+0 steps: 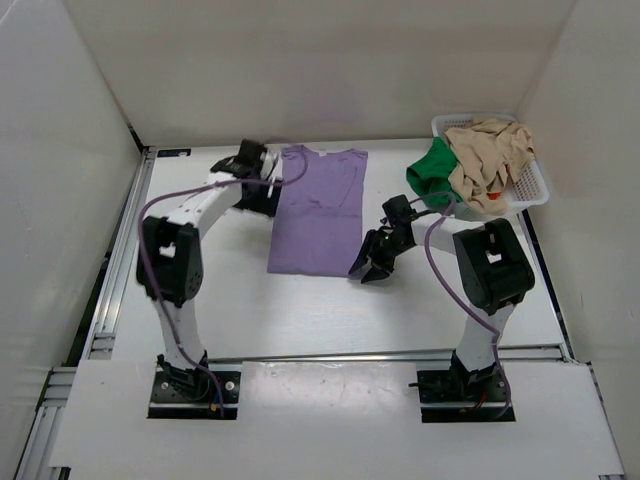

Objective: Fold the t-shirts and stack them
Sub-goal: Fold the folded rectangular tshirt in 1/3 of the way, then grab one side of the 2/3 rectangular tshirt with both arms, then fold the long partially folded tshirt into a neat square

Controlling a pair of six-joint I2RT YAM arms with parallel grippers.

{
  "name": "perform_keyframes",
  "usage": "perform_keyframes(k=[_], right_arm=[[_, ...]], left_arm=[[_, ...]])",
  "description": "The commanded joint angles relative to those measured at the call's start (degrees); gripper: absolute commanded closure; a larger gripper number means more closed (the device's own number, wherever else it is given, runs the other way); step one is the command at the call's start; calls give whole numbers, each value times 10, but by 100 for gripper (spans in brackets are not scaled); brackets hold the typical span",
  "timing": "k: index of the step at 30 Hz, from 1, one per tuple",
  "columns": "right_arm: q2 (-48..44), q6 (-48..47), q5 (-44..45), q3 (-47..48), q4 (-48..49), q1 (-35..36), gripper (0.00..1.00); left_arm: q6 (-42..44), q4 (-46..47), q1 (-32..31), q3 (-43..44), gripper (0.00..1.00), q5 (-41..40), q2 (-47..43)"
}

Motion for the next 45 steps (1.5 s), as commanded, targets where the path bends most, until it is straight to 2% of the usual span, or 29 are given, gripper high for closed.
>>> perform_keyframes(k=[1, 3, 6, 13, 16, 19, 20, 21, 23, 24, 27, 28, 33, 35, 40, 45], right_arm=[[-19, -16, 65, 0, -21, -3, 48], [-19, -11, 65, -6, -14, -3, 47], [-14, -1, 70, 1, -9, -3, 45], [6, 15, 76, 13, -9, -3, 45], [17, 20, 82, 19, -9, 2, 50], [22, 21, 82, 25, -9, 2, 61], [22, 21, 82, 32, -9, 2, 69], [28, 21, 82, 32, -9, 2, 73], [35, 21, 82, 43, -9, 2, 85], [40, 21, 82, 44, -15, 2, 89], [33, 21, 88, 49, -15, 2, 100], [33, 15, 95, 49, -15, 2, 100], [-27, -17, 88, 43, -34, 9, 100], [-77, -38, 100, 27, -73, 14, 100], [-201, -83, 138, -22, -148, 46, 100], [-335, -67, 162, -51, -227, 111, 100]], left_arm=[[-2, -146, 44, -161, 11, 394, -125], [-2, -120, 44, -228, 11, 425, -141], [-2, -115, 31, -257, 11, 445, -135], [-2, -96, 25, -233, 11, 459, -76], [-2, -96, 25, -233, 14, 445, -60], [-2, -90, 25, -239, 22, 431, -46], [-2, -90, 25, -239, 26, 431, -39], [-2, -90, 25, -239, 42, 425, -39], [-2, -85, 25, -228, 59, 420, -24], [-2, -85, 25, -221, 70, 420, -18], [-2, -85, 25, -221, 84, 431, -18], [-2, -85, 25, -221, 90, 431, -24], [-2, -106, 25, -243, 90, 395, -80], [-2, -143, 19, -250, 90, 348, -109], [-2, -247, -48, -298, 90, 236, -211], [-2, -337, -119, -340, 90, 155, -299]])
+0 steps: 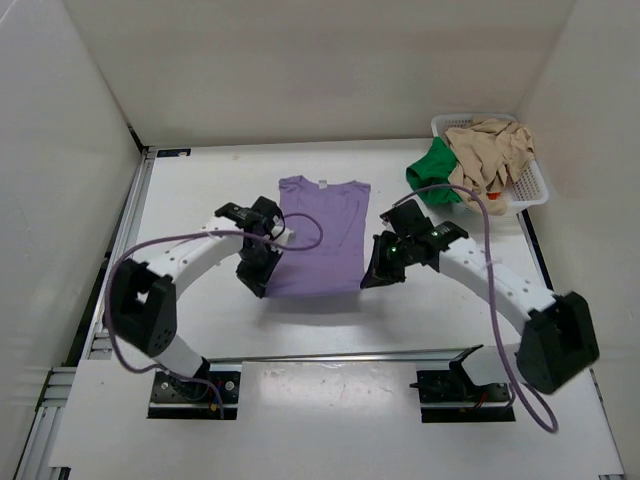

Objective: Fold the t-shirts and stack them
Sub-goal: Fold the long partially folded tshirt into a neat square

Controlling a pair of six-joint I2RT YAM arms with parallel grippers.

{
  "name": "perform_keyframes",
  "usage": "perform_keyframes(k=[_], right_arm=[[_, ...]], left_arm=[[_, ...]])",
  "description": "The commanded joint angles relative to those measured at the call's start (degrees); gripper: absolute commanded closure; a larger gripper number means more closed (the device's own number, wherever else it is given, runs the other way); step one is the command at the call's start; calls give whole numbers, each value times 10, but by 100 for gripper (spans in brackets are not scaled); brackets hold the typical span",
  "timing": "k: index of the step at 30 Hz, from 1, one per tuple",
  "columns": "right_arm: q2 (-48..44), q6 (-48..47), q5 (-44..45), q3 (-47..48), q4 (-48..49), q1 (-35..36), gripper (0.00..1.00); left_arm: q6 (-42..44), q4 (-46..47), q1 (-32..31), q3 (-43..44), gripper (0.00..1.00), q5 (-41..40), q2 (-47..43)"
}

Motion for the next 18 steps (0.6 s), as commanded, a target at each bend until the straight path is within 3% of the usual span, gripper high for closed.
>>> perform_keyframes(k=[1, 5, 10, 18], right_arm=[[-65, -4, 46, -13, -109, 30, 100], [-151, 33, 63, -5, -159, 80, 100], [-197, 68, 84, 39, -202, 94, 100], [-156, 46, 146, 83, -214, 56, 100]], left_arm=[[8, -112, -35, -23, 90, -105, -72], [8, -187, -84, 10, 90, -127, -126], [8, -192, -91, 85, 90, -152, -146], [8, -187, -40, 208, 90, -140, -63]])
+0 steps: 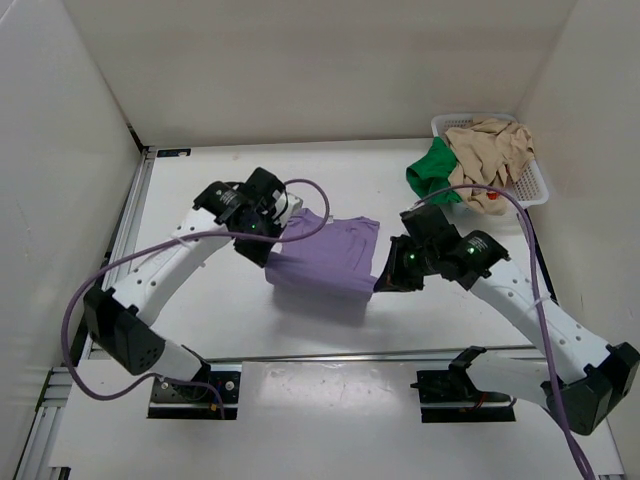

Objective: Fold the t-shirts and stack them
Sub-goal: Fold the long partially folded tshirt into a neat square

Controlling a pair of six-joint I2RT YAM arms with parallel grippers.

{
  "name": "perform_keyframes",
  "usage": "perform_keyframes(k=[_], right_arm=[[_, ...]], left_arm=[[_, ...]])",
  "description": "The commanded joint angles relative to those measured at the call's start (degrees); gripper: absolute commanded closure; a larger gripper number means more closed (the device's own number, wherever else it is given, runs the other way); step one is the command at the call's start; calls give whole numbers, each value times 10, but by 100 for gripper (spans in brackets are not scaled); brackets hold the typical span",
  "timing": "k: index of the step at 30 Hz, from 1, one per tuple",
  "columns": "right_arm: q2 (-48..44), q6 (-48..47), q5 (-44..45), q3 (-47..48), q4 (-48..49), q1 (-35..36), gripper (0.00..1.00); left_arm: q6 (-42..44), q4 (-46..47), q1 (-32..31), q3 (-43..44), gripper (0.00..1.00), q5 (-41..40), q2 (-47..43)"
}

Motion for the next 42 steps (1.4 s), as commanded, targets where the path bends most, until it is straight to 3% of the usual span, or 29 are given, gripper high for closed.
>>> perform_keyframes(k=[1, 11, 15, 22, 33, 36, 37, 38, 39, 41, 42], right_arm=[[27, -32, 56, 28, -45, -35, 100], [176, -99, 44, 110, 22, -136, 100], [241, -110, 23, 132, 34, -166, 100], [324, -120, 15, 157, 59, -204, 100], [486, -115, 3, 276, 65, -247, 100], [529, -107, -3, 315, 65, -260, 81], [538, -107, -3, 323, 65, -266, 81], [551, -101, 20, 332, 65, -271, 81], [556, -96, 32, 350, 72, -271, 77], [563, -111, 32, 367, 96, -276, 61], [563, -119, 20, 377, 103, -276, 59]], left_arm=[[9, -50, 42, 58, 90, -37, 33], [9, 33, 112, 163, 90, -32, 159], [9, 54, 112, 216, 90, -32, 212], [9, 116, 117, 227, 90, -27, 278], [9, 154, 148, 284, 90, -46, 381], [9, 162, 148, 297, 77, -46, 389], [9, 168, 148, 297, 67, -55, 398], [9, 178, 148, 297, 44, -66, 407], [9, 187, 148, 297, 35, -80, 413], [9, 202, 161, 323, 33, -122, 432], [9, 202, 166, 334, 33, -134, 439]])
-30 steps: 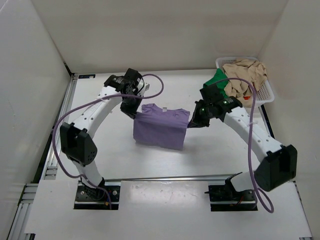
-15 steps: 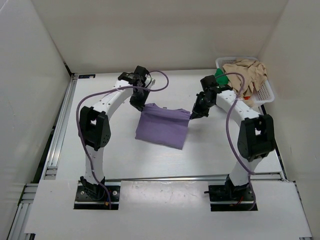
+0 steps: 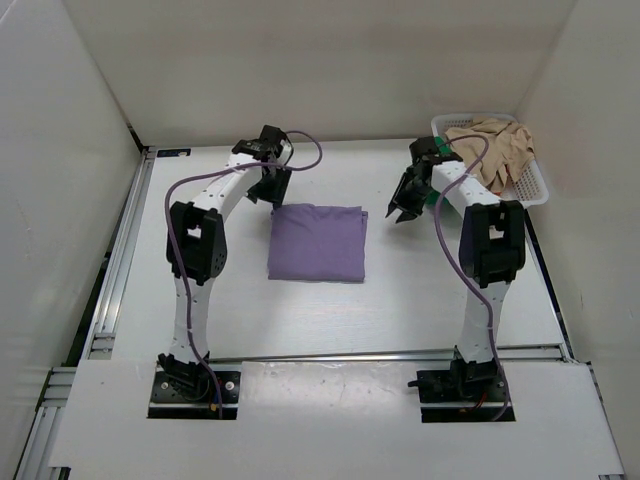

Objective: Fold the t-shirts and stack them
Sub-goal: Fold the long partially folded tshirt into a neat square, then put the neatly folded tshirt into the corner of the board with the left arm

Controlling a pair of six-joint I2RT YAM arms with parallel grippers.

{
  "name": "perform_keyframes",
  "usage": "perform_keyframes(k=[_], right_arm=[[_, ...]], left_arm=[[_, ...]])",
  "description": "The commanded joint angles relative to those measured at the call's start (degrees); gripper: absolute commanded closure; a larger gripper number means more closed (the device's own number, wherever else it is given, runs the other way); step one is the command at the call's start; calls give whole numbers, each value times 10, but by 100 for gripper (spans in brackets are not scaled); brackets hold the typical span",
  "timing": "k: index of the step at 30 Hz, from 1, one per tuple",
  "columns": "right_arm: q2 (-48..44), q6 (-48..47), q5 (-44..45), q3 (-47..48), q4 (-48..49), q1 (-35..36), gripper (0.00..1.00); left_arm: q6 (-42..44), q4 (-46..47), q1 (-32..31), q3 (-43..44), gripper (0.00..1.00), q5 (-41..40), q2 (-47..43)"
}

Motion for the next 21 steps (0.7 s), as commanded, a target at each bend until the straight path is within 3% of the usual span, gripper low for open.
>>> perform_keyframes(k=[1, 4, 7, 8, 11, 13, 16, 21], right_arm=[[-2, -29, 0, 73, 19, -7, 59], [-28, -70, -1, 74, 36, 10, 59], [-78, -83, -1, 17, 71, 43, 70], [-78, -83, -8, -3, 77, 50, 79], [-75, -52, -54, -25, 112, 77, 91], [-39, -35, -72, -11, 118, 95, 98], [22, -10, -79, 25, 118, 108, 99], [79, 41, -28, 76, 118, 101, 99]], left_arm=[[2, 32, 21, 48, 33, -86, 11], [2, 32, 40, 38, 31, -86, -9], [2, 60, 48, -6, 29, -59, -56], [2, 60, 48, -16, 32, -16, -79], [2, 67, 42, -48, 42, 64, -95], [2, 67, 26, -59, 56, 96, -95], [2, 67, 20, -58, 71, 137, -61], [2, 52, 26, -2, 73, 112, 10]])
